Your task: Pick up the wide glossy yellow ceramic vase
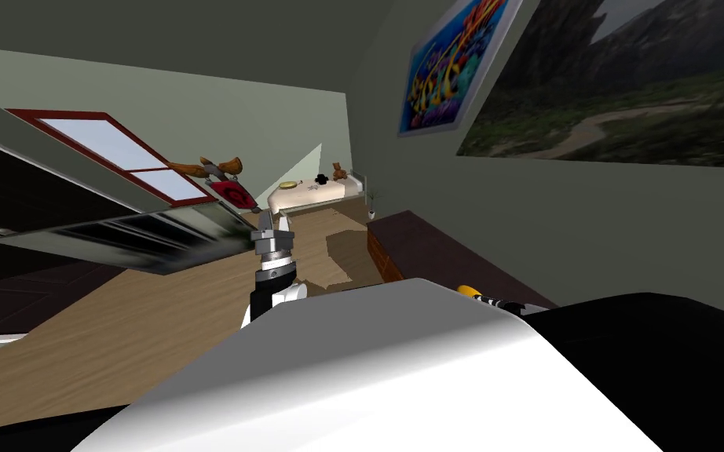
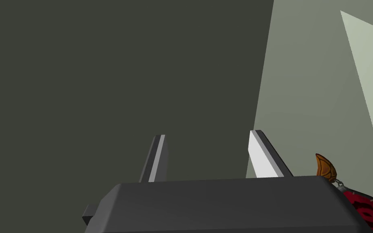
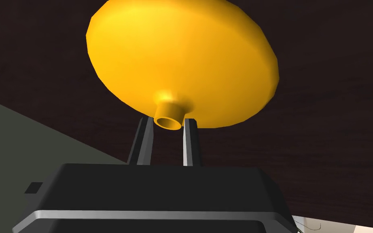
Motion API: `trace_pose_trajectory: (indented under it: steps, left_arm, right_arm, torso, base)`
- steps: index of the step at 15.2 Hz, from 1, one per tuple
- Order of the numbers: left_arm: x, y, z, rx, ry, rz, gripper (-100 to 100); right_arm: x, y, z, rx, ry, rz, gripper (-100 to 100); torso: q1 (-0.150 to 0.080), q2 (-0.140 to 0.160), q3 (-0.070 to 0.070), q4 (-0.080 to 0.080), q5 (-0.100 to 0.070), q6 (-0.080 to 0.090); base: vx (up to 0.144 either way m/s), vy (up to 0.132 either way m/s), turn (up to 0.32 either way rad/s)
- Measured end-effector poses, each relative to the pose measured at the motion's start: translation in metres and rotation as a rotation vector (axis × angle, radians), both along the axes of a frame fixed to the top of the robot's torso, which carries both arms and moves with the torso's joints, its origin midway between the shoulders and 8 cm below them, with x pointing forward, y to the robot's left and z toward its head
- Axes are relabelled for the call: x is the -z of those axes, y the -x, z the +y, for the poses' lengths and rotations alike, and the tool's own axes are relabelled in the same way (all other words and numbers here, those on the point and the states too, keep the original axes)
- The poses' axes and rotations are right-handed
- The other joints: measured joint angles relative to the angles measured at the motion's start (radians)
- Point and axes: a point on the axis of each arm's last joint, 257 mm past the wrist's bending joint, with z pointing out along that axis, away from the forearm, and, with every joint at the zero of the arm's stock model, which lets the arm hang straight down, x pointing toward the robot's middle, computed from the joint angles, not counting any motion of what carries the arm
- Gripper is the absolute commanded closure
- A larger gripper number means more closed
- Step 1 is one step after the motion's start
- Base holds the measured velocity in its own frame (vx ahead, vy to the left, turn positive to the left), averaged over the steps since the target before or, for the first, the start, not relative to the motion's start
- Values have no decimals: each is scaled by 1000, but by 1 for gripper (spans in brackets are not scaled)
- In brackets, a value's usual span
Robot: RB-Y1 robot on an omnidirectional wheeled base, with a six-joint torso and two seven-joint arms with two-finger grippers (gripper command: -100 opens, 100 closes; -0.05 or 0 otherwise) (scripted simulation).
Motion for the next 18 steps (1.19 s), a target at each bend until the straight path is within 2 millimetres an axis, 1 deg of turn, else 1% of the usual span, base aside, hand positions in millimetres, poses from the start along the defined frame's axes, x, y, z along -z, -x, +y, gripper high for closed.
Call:
trace_pose_trajectory:
  steps: [1, 4, 13, 18]
  left_arm:
    - [0, 0, 0, 0, 0, 0, 0]
    - [0, 0, 0, 0, 0, 0, 0]
    - [0, 0, 0, 0, 0, 0, 0]
    - [0, 0, 0, 0, 0, 0, 0]
  right_arm:
    - [0, 0, 0, 0, 0, 0, 100]
    - [-3, -13, -1, -32, 3, -2, 100]
    - [-16, -51, -4, -130, 2, -4, 100]
    - [-20, -60, -3, -172, -2, 2, 100]
  torso:
    - [-1, 0, 0, 0, 0, 0]
    - [1, -3, -2, -1, 0, 2]
    - [2, -5, -3, -1, 1, 1]
    - [0, -3, -1, 0, 1, 0]
  base:
    - [36, 13, -262]
    - [62, 33, -241]
    - [51, 28, -171]
    - [23, 15, -56]
